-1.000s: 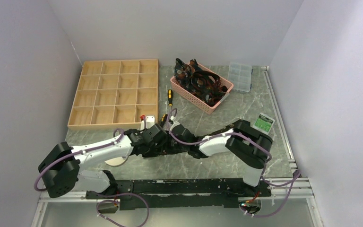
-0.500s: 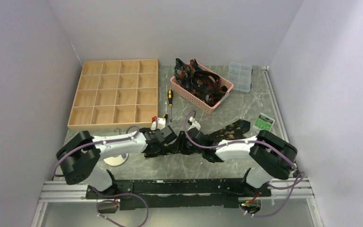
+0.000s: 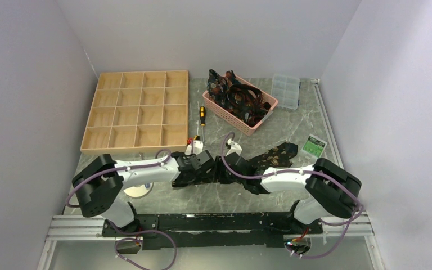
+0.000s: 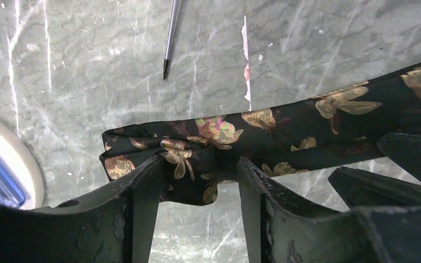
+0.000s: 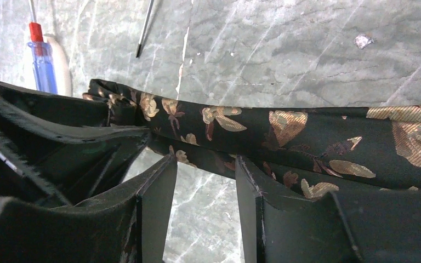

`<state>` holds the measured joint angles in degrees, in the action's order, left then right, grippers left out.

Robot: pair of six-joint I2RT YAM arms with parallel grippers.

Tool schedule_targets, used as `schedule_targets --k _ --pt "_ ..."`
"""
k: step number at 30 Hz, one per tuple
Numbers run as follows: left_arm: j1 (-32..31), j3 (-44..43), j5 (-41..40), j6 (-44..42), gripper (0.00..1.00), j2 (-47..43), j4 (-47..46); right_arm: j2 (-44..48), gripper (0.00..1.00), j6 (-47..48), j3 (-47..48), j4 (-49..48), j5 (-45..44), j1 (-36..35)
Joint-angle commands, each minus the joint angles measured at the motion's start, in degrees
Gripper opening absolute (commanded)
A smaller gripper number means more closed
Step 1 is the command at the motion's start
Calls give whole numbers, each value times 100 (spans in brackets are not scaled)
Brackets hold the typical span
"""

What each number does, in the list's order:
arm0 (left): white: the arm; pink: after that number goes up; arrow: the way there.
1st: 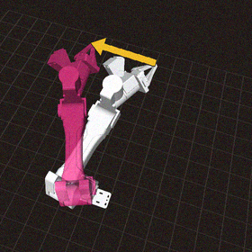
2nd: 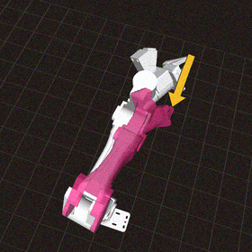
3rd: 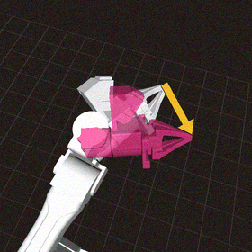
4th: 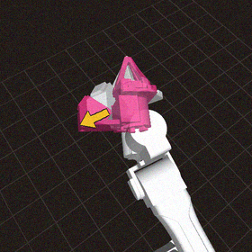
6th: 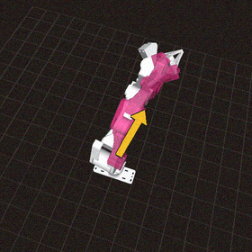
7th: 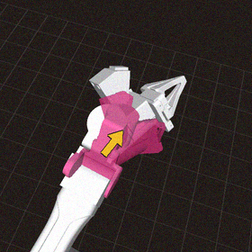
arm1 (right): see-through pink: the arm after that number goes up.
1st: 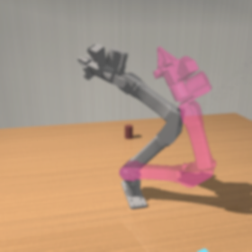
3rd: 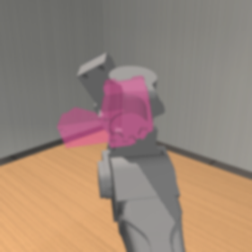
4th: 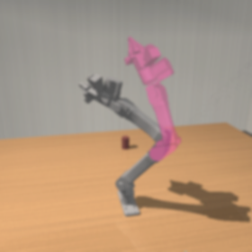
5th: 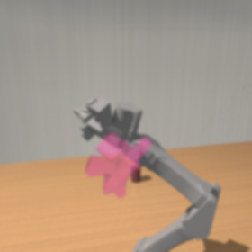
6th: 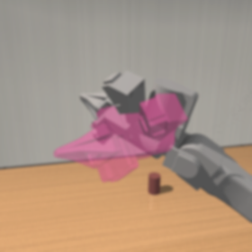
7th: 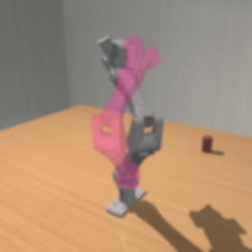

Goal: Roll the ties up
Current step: Roll the tie at the center of the board.

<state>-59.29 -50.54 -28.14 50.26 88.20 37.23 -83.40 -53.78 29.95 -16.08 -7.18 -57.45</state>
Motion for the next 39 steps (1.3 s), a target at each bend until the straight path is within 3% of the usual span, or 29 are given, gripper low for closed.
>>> schedule_targets --k 1,6,12,21,30,39 --pt "-31 -126 76 87 59 -501 88 185 49 474 165 99 -121 12" --pt "-30 87 109 270 69 -1237 188 294 50 797 402 230 -37 -12" --pt "31 738 -110 804 72 -2423 148 94 50 1175 946 382 307 -161" --pt "1663 2371 1272 929 75 -4109 -1041 -977 54 1243 2116 999 537 -334" --pt "2278 2961 1941 1027 77 -4427 -1560 -1536 50 1291 2514 1179 524 -372" --pt "2437 3212 2392 758 76 -4360 -2026 -1584 42 1162 2162 1061 462 -373"
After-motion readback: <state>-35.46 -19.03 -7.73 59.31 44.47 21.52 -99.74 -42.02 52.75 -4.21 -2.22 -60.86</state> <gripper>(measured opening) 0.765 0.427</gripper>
